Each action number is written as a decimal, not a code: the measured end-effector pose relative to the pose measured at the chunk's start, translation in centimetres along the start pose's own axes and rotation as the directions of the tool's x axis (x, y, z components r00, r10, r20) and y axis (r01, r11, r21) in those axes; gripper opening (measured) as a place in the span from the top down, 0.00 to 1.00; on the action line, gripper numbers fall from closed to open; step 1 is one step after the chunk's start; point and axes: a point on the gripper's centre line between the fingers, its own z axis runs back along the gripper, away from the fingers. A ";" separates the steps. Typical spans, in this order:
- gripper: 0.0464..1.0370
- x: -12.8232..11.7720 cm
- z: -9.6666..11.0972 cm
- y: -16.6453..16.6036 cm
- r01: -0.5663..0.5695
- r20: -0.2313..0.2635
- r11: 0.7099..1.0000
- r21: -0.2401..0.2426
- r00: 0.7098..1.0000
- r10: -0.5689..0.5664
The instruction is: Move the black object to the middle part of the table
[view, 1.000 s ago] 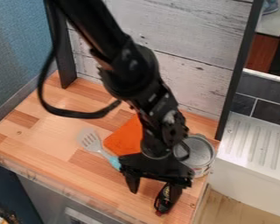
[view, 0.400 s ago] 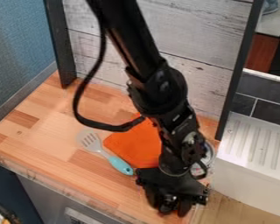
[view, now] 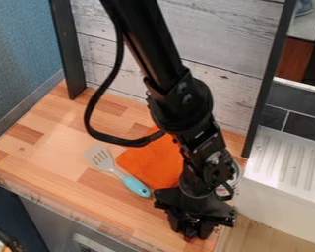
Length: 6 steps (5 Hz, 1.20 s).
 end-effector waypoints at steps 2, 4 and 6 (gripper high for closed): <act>0.51 0.7 2.8 2.1 -0.094 0.020 0.994 -0.061 0.995 0.096; 0.51 3.4 7.6 7.1 -0.306 0.116 0.946 -0.107 0.941 0.318; 0.51 9.3 5.7 13.1 -0.531 0.137 0.846 -0.042 0.836 0.531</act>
